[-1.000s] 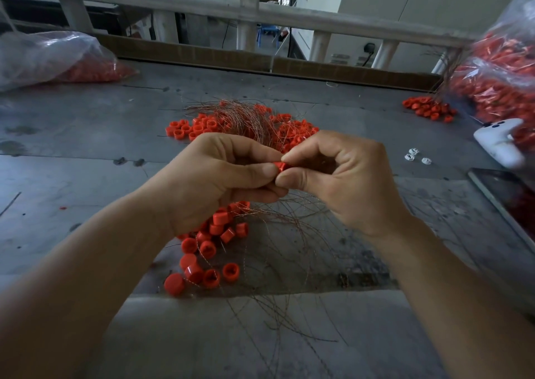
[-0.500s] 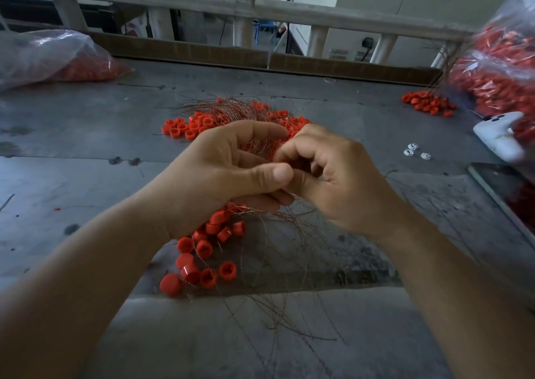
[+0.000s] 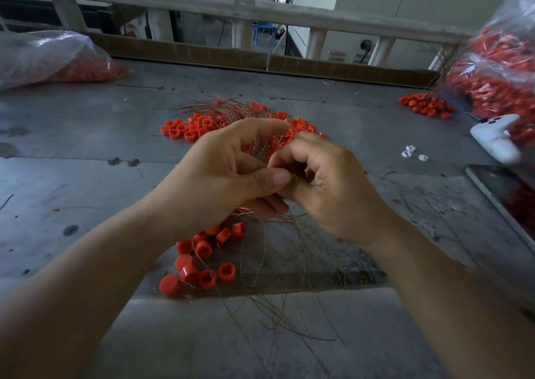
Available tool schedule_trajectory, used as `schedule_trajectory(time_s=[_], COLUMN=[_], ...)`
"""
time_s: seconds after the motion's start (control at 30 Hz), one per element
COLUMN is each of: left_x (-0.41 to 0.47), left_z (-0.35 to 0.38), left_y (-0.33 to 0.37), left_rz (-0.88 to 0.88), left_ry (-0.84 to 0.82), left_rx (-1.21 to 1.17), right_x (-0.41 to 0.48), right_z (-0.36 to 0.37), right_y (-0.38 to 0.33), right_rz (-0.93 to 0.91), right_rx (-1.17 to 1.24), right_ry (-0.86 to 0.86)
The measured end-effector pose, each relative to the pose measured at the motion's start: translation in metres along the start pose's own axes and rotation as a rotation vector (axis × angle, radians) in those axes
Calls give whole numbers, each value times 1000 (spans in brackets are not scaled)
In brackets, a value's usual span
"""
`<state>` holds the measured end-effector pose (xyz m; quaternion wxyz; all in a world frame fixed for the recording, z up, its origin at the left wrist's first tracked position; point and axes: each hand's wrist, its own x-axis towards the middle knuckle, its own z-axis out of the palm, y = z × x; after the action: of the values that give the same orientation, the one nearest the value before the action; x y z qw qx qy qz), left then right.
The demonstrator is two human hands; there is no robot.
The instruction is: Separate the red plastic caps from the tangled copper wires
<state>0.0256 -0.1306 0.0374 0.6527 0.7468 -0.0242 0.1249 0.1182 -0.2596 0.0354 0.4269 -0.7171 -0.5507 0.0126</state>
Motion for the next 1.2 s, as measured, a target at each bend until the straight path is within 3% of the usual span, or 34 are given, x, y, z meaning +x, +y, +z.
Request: schedule_trajectory(time_s=[0.23, 0.43, 0.57, 0.8, 1.0, 1.2], left_x=[1, 3, 3, 2, 0, -1], left_z=[-7, -16, -18, -22, -18, -24], left_y=[3, 6, 9, 9, 14, 13], left_rz=[-100, -75, -12, 19, 14, -8], left_ry=[5, 68, 42, 17, 74, -57], left_rx=[-164, -409, -521, -514, -351, -309], right_x=[-1, 1, 2, 2, 1, 1], right_z=[2, -1, -3, -9, -11, -11], right_y=[-3, -2, -3, -3, -10, -13], right_rz=[119, 196, 233, 251, 166, 41], right_rx=[261, 650, 801, 779, 625, 526], right_ry=[56, -120, -107, -67, 39, -15])
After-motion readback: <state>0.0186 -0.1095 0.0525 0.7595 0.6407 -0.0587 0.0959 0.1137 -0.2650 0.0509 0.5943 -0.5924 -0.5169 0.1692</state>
